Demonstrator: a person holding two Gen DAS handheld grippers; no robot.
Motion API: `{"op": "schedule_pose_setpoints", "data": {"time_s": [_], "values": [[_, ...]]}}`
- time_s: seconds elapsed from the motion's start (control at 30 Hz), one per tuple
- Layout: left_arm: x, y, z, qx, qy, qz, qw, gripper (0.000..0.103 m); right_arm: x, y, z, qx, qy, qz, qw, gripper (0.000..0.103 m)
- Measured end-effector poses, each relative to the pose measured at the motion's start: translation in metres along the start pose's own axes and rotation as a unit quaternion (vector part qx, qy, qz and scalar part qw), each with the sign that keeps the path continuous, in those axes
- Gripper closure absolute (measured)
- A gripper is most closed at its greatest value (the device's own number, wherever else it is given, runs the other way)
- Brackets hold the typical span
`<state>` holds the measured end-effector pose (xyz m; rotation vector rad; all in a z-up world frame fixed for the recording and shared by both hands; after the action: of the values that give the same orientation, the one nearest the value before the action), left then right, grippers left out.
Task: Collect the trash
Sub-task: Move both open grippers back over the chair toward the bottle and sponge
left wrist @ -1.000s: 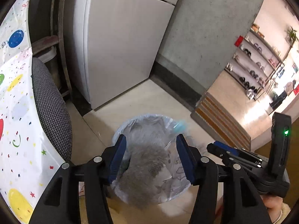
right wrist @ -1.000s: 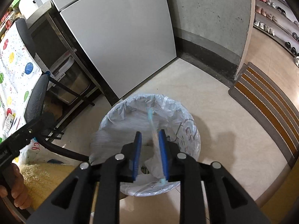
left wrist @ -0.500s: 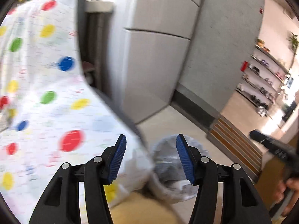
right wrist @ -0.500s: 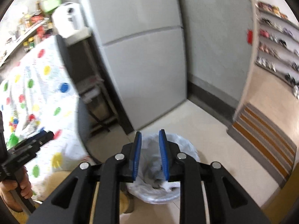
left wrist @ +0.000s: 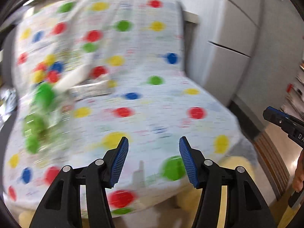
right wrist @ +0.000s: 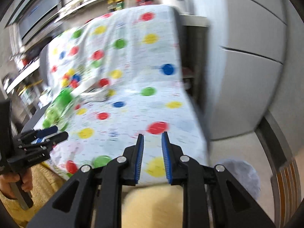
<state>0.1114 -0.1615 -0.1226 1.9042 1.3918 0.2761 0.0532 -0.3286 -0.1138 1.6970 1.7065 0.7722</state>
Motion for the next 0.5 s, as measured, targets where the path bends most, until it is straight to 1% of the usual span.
{"op": "schedule_pose_setpoints", "data": {"time_s": [0.1,0.13,0.17,0.23,0.37,0.4,0.43,0.47,0.5], "values": [[0.051,0.002,-0.013,-0.008,0.041,-0.033,0.9986,0.046,0.036,0.017,0.023,0.011,0.024,-0.033,0.999,0.076],[0.070,0.004,-0.017,-0.011,0.053,-0.047,0.9974,0.046,0.047,0.025,0.032,0.013,0.031,-0.042,0.999,0.075],[0.079,0.005,-0.020,-0.013,0.060,-0.054,0.9966,0.046,0.059,0.032,0.040,0.014,0.038,-0.053,0.998,0.075],[0.113,0.011,-0.027,-0.017,0.088,-0.076,0.9931,0.046,0.077,0.043,0.053,0.017,0.046,-0.068,0.996,0.075],[0.168,0.020,-0.037,-0.023,0.126,-0.112,0.9854,0.045,0.116,0.067,0.090,0.029,0.066,-0.090,0.993,0.075],[0.177,0.021,-0.037,-0.022,0.132,-0.116,0.9841,0.045,0.123,0.071,0.098,0.032,0.071,-0.092,0.993,0.075],[0.188,0.023,-0.038,-0.020,0.141,-0.123,0.9821,0.044,0.129,0.075,0.105,0.035,0.076,-0.094,0.992,0.071],[0.199,0.025,-0.038,-0.019,0.148,-0.129,0.9804,0.041,0.138,0.081,0.116,0.038,0.083,-0.095,0.991,0.067],[0.208,0.028,-0.037,-0.016,0.152,-0.133,0.9792,0.038,0.142,0.085,0.121,0.039,0.088,-0.095,0.991,0.059]]}}
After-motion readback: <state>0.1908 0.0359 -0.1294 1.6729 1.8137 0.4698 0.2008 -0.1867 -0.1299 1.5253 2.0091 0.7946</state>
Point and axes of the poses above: each gripper's, at about its wrist camera, not at the fingertips, and z roughly the way its jaws point, x to its left, y to its top, the point moved 9 cm from there along z, roughly the way its jaws point, and after that the axes turned 6 degrees about -z, right-handed, at the moved point
